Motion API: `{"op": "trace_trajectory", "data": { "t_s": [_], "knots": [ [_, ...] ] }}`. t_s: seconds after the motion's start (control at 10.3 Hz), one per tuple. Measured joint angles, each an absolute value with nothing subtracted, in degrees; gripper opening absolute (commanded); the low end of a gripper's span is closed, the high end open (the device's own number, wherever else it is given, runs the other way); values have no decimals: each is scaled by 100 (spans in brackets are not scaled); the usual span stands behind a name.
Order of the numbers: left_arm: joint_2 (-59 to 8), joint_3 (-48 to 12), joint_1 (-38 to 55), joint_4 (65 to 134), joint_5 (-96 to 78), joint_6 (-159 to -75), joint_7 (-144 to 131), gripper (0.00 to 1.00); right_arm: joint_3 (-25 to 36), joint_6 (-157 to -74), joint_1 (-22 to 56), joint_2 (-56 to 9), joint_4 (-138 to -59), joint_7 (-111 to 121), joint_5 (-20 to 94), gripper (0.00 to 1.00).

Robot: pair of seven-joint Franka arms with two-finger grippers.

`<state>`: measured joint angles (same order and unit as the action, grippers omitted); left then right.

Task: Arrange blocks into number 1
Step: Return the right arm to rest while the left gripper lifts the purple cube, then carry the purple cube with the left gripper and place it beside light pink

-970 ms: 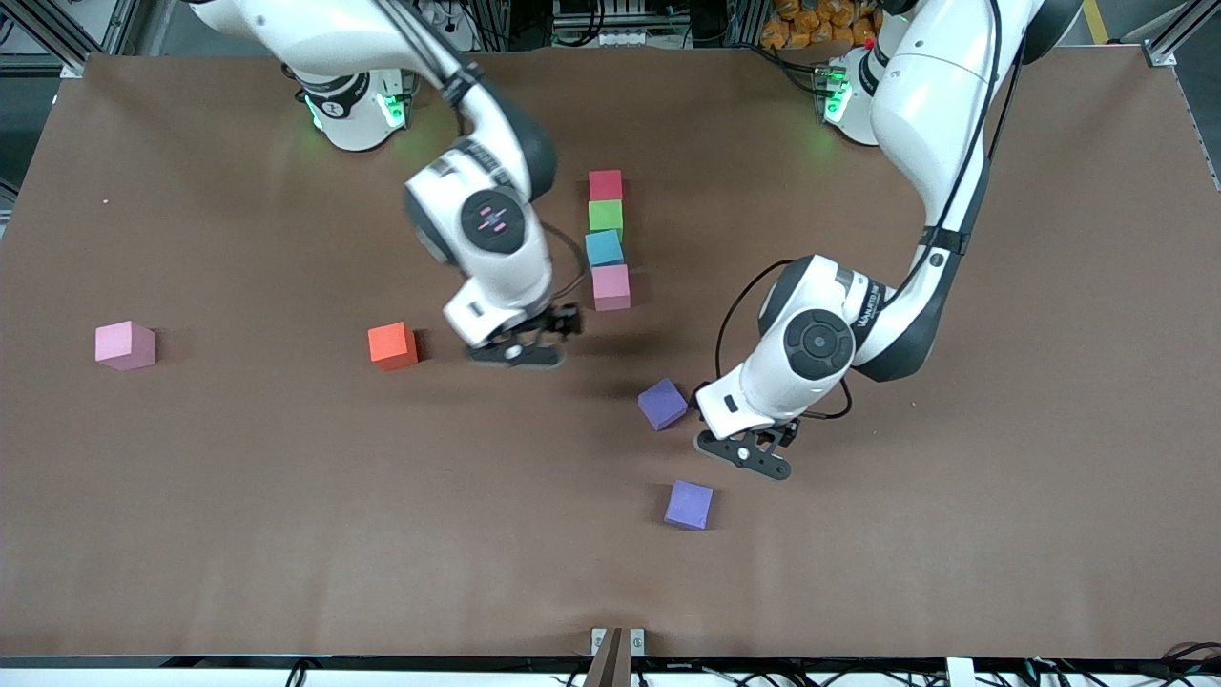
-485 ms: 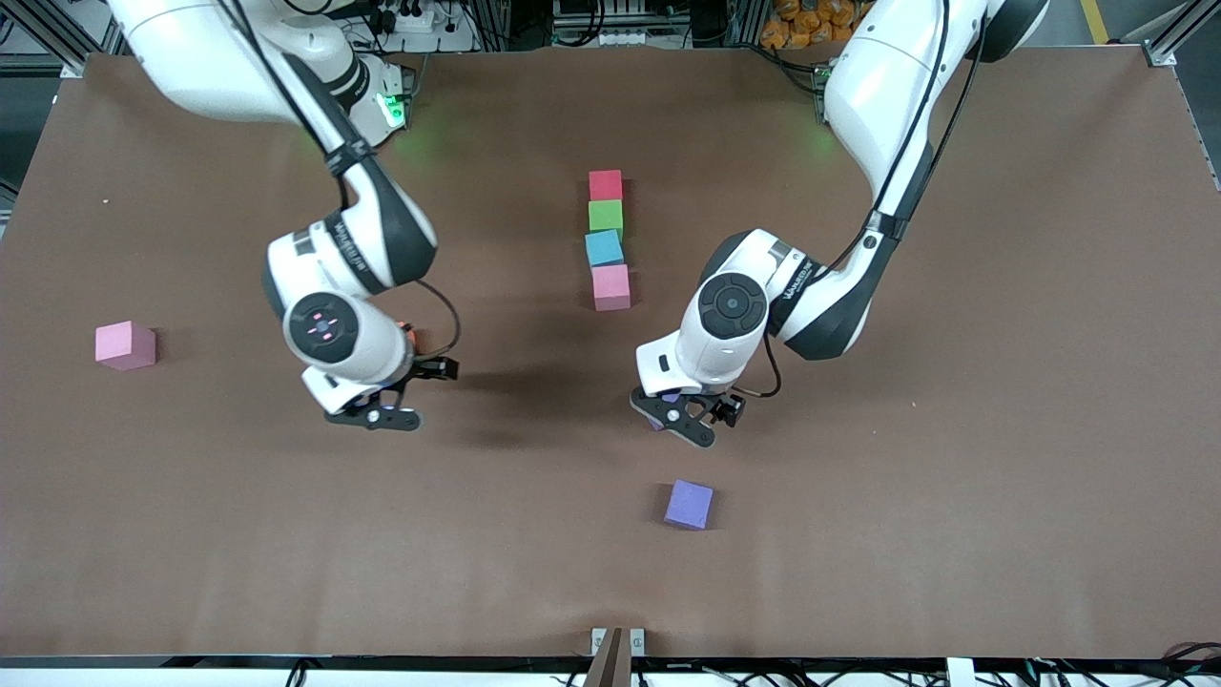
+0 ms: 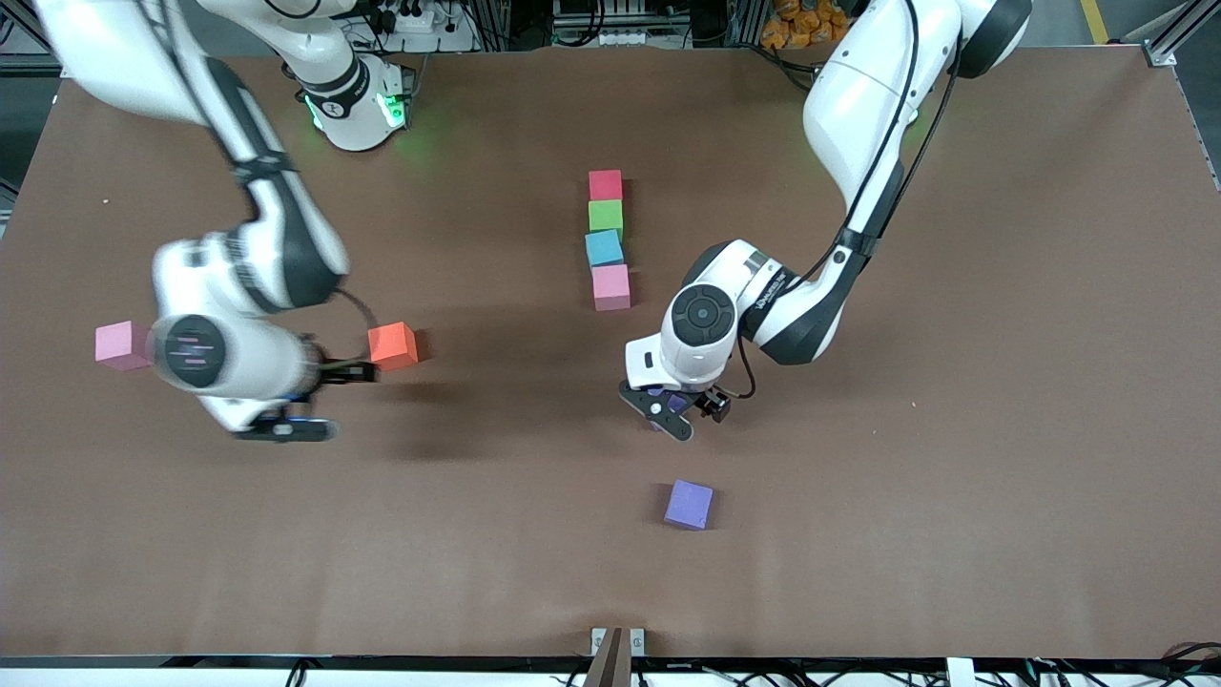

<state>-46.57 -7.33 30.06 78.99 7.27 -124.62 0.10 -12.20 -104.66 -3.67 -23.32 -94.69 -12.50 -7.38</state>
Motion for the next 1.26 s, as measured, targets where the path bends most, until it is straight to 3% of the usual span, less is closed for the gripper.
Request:
{"op": "trace_trajectory", "data": {
  "t_s": [0.29,0.68,1.26],
  "knots": [
    [-4641,-732,3005,7832,727,-12465,10,100,-1189,-9811,-894,-1388,-9457,-912,-730,100],
    [-4644,-741,3109,7824,727,-12465,10,100,-844,-9566,-1165,-412,-9620,-569,-729,100],
    [-4673,-735,3151,7826,739,-12767,701,100,-258,-9615,-923,-101,-9727,-259,-242,100]
  ]
}}
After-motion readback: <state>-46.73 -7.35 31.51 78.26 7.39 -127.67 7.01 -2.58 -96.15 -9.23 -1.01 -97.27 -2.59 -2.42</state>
